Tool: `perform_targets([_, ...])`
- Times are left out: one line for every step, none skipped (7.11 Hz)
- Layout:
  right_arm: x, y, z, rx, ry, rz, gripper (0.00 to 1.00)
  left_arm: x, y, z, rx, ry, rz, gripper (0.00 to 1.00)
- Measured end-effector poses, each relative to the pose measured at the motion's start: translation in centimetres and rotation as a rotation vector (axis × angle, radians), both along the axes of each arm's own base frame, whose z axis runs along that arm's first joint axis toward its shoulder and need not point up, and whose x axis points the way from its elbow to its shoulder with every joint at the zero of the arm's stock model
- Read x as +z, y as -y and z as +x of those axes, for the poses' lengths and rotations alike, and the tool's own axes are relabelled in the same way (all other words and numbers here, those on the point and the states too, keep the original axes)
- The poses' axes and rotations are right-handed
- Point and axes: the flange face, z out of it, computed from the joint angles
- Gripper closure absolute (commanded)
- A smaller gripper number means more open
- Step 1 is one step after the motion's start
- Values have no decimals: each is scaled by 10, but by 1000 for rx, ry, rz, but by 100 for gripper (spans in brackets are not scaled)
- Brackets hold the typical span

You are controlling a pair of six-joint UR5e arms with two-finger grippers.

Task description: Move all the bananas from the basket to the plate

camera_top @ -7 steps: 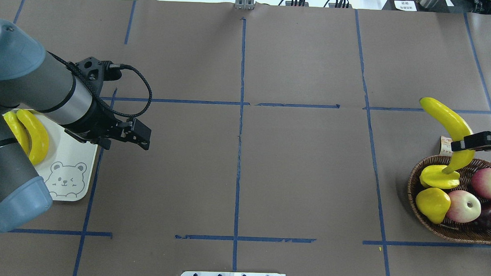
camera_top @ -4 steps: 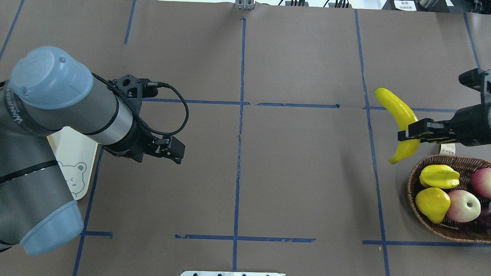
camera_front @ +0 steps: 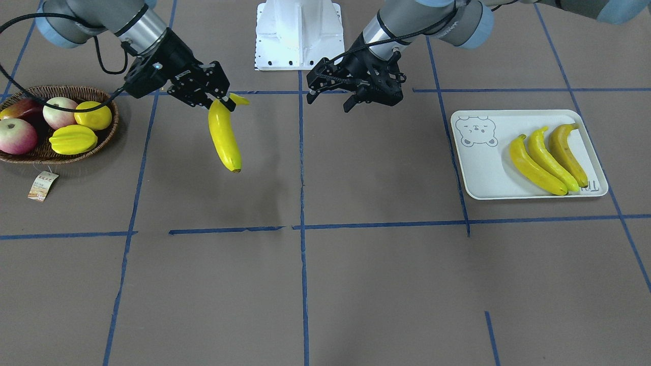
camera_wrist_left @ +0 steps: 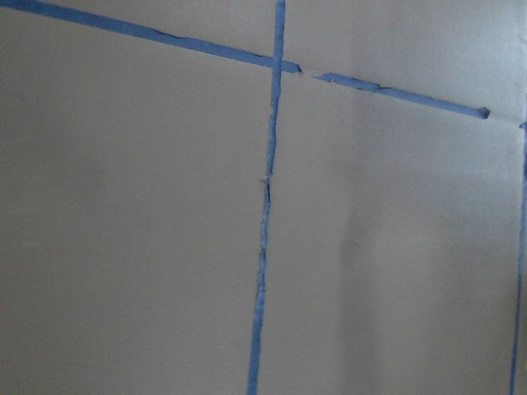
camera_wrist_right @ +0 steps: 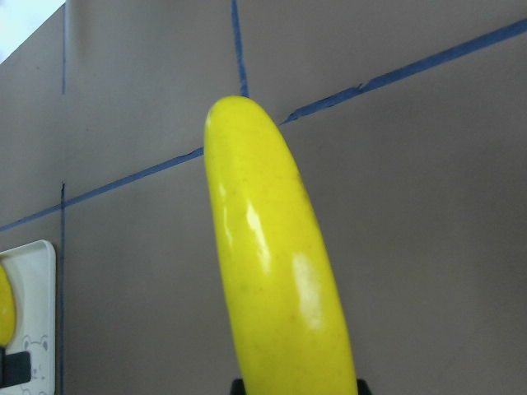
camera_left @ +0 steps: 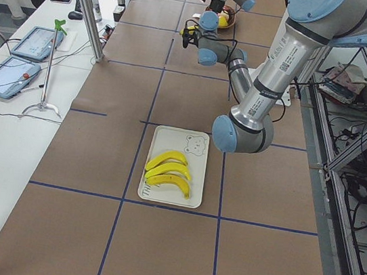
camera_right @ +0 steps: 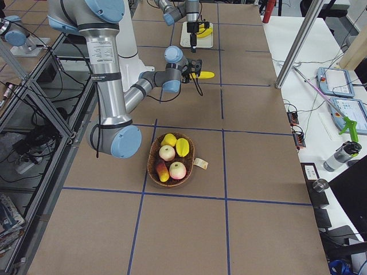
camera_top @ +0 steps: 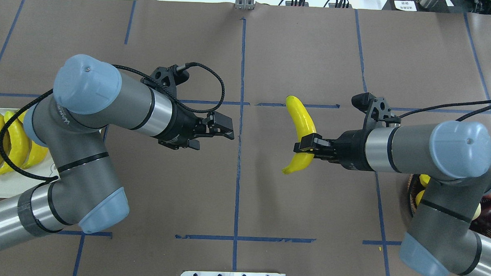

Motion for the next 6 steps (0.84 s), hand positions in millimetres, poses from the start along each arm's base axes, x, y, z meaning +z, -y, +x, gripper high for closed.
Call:
perform_targets([-16,-16,-22,16,29,2,94,-14,6,8,-27,-35,-73,0])
perform_targets([-28,-32,-40,31,49,8,94,-21,12,15,-56,-65,-135,1])
perform_targets([-35,-44,-51,39,62,11,94,-24,20,22,-85,-90,-173,1])
perform_targets([-43,-54,-61,46,77,16,94,-28,26,31,-101,-103,-194,1])
perform_targets([-51,-63,-69,54,90,21,94,-29,30,38,-108,-105,-205,1])
perform_targets([-54,-69,-74,60,97,24,94,-28,32,42,-109,-101,-211,2])
